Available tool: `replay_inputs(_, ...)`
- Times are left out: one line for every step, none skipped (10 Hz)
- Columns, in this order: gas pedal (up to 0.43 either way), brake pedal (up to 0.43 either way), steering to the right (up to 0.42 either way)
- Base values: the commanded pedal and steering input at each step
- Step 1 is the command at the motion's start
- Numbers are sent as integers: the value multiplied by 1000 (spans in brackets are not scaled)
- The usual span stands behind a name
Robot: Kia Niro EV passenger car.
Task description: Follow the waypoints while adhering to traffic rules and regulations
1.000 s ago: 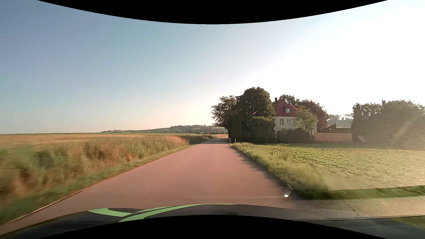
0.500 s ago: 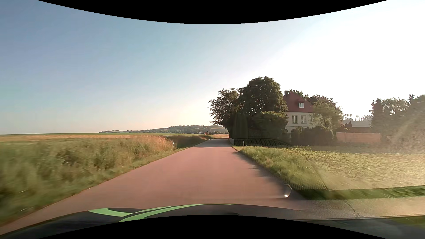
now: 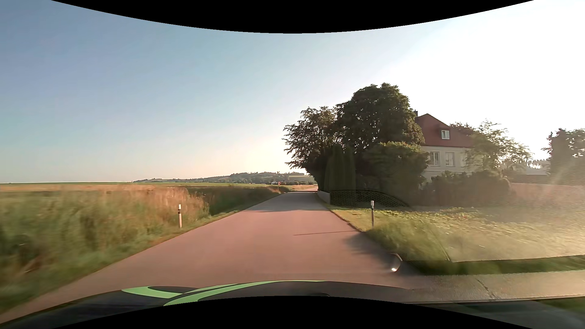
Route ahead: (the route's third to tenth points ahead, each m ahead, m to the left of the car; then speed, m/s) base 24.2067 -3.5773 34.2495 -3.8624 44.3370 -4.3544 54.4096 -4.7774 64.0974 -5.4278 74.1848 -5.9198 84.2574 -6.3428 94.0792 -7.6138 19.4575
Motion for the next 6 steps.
replay_inputs(110, 0, 4)
replay_inputs(110, 0, 4)
replay_inputs(110, 0, 4)
replay_inputs(110, 0, 5)
replay_inputs(110, 0, 5)
replay_inputs(110, 0, 5)
